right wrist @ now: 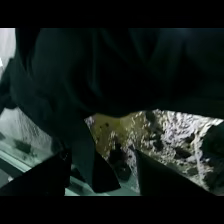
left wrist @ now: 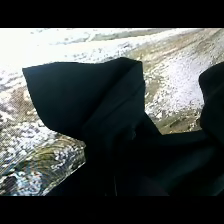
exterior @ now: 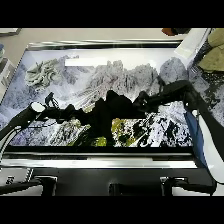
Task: Fold the clothes and pants, and hang the long-sleeved shirts on hangers.
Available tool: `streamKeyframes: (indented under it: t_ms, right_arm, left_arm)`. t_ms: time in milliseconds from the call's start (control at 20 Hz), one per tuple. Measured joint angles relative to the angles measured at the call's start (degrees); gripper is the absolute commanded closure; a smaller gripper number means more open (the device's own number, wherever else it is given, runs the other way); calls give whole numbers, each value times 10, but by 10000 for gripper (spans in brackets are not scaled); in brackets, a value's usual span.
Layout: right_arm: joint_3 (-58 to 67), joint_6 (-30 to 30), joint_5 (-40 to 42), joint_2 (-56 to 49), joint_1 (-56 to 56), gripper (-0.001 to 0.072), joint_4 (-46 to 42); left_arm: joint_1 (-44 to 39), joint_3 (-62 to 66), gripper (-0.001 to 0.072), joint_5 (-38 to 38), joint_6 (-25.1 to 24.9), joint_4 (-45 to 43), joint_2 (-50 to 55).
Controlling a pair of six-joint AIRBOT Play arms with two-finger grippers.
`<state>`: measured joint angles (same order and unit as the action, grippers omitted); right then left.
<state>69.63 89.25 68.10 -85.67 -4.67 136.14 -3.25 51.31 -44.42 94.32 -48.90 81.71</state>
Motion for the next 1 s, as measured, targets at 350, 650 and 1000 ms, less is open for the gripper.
streamKeyframes:
  t_ms: [350,650,1000]
  right_arm:
    - [-64,-21,-97,-44,-155,236,13]
    - [-71,-60,-156,-92,-250,684,35]
    - [-55,-70,-188,-22,-209,686,31]
  left_arm:
    - [0,0,690,-4,0,-1,0]
    - [0,0,690,-5,0,-2,0]
    - [21,1,694,-26,-19,-4,-26]
